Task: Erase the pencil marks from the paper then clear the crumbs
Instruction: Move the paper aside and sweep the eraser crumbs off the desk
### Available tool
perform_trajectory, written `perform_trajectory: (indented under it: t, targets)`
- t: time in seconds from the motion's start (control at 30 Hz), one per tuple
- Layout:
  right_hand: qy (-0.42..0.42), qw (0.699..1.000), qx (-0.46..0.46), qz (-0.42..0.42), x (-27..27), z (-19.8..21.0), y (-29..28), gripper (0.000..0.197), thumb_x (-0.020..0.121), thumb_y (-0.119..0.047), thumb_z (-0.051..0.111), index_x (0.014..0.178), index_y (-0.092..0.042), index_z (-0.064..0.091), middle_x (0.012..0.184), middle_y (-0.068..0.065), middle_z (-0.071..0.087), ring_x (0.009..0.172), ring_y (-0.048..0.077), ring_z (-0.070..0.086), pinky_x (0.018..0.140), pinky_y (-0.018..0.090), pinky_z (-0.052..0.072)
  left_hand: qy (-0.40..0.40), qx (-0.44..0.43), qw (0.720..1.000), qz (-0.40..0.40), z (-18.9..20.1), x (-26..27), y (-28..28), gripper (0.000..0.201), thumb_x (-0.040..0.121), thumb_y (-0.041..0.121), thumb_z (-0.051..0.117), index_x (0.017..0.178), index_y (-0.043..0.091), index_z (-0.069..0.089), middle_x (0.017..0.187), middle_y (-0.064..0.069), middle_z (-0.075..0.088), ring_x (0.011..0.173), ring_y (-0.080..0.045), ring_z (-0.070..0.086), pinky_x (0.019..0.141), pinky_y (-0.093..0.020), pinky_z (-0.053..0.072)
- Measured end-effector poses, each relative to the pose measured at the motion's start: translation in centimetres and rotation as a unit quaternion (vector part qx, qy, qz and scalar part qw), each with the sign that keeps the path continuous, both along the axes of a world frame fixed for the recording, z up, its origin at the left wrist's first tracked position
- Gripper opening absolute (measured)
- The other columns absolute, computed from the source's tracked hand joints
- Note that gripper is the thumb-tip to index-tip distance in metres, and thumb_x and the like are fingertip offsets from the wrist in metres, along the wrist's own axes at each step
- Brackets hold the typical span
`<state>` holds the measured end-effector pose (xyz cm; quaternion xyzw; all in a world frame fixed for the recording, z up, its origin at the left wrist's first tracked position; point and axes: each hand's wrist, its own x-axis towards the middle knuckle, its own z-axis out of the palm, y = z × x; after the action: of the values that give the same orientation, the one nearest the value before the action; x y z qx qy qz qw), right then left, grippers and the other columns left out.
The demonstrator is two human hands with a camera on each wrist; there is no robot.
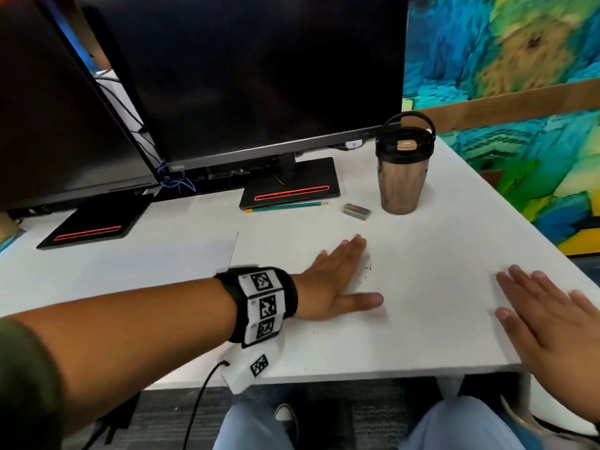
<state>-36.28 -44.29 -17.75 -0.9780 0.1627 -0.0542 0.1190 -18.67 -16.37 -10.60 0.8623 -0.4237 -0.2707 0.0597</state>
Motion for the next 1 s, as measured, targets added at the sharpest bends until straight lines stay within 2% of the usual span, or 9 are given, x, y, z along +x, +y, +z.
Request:
perform_trajectory:
  t: [0.1, 0.2, 0.33, 0.53, 0.57, 0.7, 0.77, 0.87, 1.0]
  targets:
    - [-0.001, 1.0, -0.008, 0.002, -0.1, 0.6, 0.5, 0.086, 0.078, -0.074, -0.019, 0.149, -0.034, 0.007, 0.153, -0.019, 0.005, 0.142, -0.001, 0.004, 0.119, 0.036, 0.008, -0.017, 0.05, 0.993, 0.105, 1.2, 1.1, 2.2, 0.109, 0.079, 0.079, 0.02, 0.152, 0.014, -0.026, 0.16, 0.0, -0.032, 0.148, -0.014, -0.026, 0.122, -0.041, -0.009]
    - [0.005, 1.0, -0.018, 0.002, -0.1, 0.9, 0.7, 0.083, 0.082, -0.068, -0.011, 0.153, -0.033, 0.015, 0.153, -0.019, 0.003, 0.145, 0.001, 0.006, 0.119, 0.034, 0.006, -0.029, 0.101, 0.977, 0.187, 1.3, 1.7, 5.7, 0.117, 0.074, 0.087, 0.018, 0.154, 0.012, -0.023, 0.161, -0.004, -0.031, 0.149, -0.019, -0.024, 0.122, -0.044, -0.008]
    - [0.005, 1.0, -0.027, -0.003, -0.1, 0.9, 0.9, 0.081, 0.083, -0.064, -0.006, 0.153, -0.033, 0.018, 0.157, -0.017, 0.008, 0.147, 0.004, 0.008, 0.119, 0.033, 0.006, -0.074, 0.149, 0.968, 0.188, -0.9, -1.9, 6.8, 0.126, 0.066, 0.093, 0.012, 0.152, 0.01, -0.025, 0.157, -0.01, -0.034, 0.147, -0.026, -0.029, 0.122, -0.051, -0.008]
    - [0.008, 1.0, -0.025, -0.007, -0.1, 1.0, 1.0, 0.078, 0.084, -0.061, -0.002, 0.153, -0.031, 0.018, 0.16, -0.013, 0.012, 0.149, 0.007, 0.011, 0.12, 0.034, 0.007, -0.111, 0.077, 0.98, 0.146, -1.9, -5.8, -1.9, 0.107, 0.085, 0.085, 0.012, 0.155, 0.01, -0.018, 0.161, -0.008, -0.028, 0.148, -0.022, -0.026, 0.121, -0.052, -0.01]
    - [0.01, 1.0, -0.023, -0.007, -0.1, 1.1, 1.0, 0.077, 0.085, -0.061, -0.001, 0.154, -0.031, 0.017, 0.16, -0.013, 0.011, 0.149, 0.007, 0.01, 0.12, 0.034, 0.007, -0.103, 0.062, 0.983, 0.138, -1.7, -5.9, -3.4, 0.109, 0.083, 0.086, 0.01, 0.155, 0.009, -0.017, 0.162, -0.008, -0.027, 0.149, -0.021, -0.025, 0.121, -0.051, -0.011]
    - [0.022, 0.999, -0.023, -0.008, 0.0, 1.3, 1.0, 0.071, 0.091, -0.057, -0.003, 0.155, -0.032, 0.013, 0.161, -0.013, 0.007, 0.149, 0.007, 0.007, 0.121, 0.034, 0.005, -0.052, -0.037, 0.986, 0.152, -0.6, -7.5, -6.3, 0.132, 0.053, 0.09, -0.002, 0.155, 0.009, -0.017, 0.163, -0.007, -0.025, 0.15, -0.018, -0.023, 0.121, -0.043, -0.014]
    - [0.028, 0.999, -0.02, -0.008, 0.0, 1.4, 1.0, 0.073, 0.088, -0.058, -0.003, 0.154, -0.032, 0.012, 0.161, -0.014, 0.006, 0.149, 0.007, 0.006, 0.121, 0.035, 0.005, -0.058, -0.05, 0.985, 0.154, -0.4, -8.8, -4.6, 0.125, 0.06, 0.089, 0.002, 0.154, 0.01, -0.02, 0.162, -0.005, -0.028, 0.148, -0.016, -0.027, 0.121, -0.042, -0.016]
    - [0.009, 1.0, -0.019, -0.006, 0.0, 1.1, 0.9, 0.075, 0.087, -0.06, -0.003, 0.154, -0.032, 0.017, 0.161, -0.012, 0.012, 0.149, 0.009, 0.011, 0.121, 0.036, 0.008, -0.097, -0.003, 0.978, 0.182, -0.9, -10.7, 1.7, 0.11, 0.077, 0.086, 0.009, 0.152, 0.014, -0.027, 0.157, 0.0, -0.036, 0.144, -0.014, -0.034, 0.121, -0.04, -0.017]
    - [0.0, 1.0, -0.026, -0.005, 0.1, 0.3, 0.7, 0.079, 0.084, -0.061, -0.002, 0.153, -0.03, 0.022, 0.16, -0.009, 0.019, 0.148, 0.013, 0.017, 0.119, 0.039, 0.013, -0.149, 0.1, 0.937, 0.3, -2.3, -11.8, 10.1, 0.125, 0.062, 0.094, -0.013, 0.152, 0.008, -0.025, 0.158, -0.011, -0.033, 0.144, -0.021, -0.033, 0.118, -0.037, -0.018]
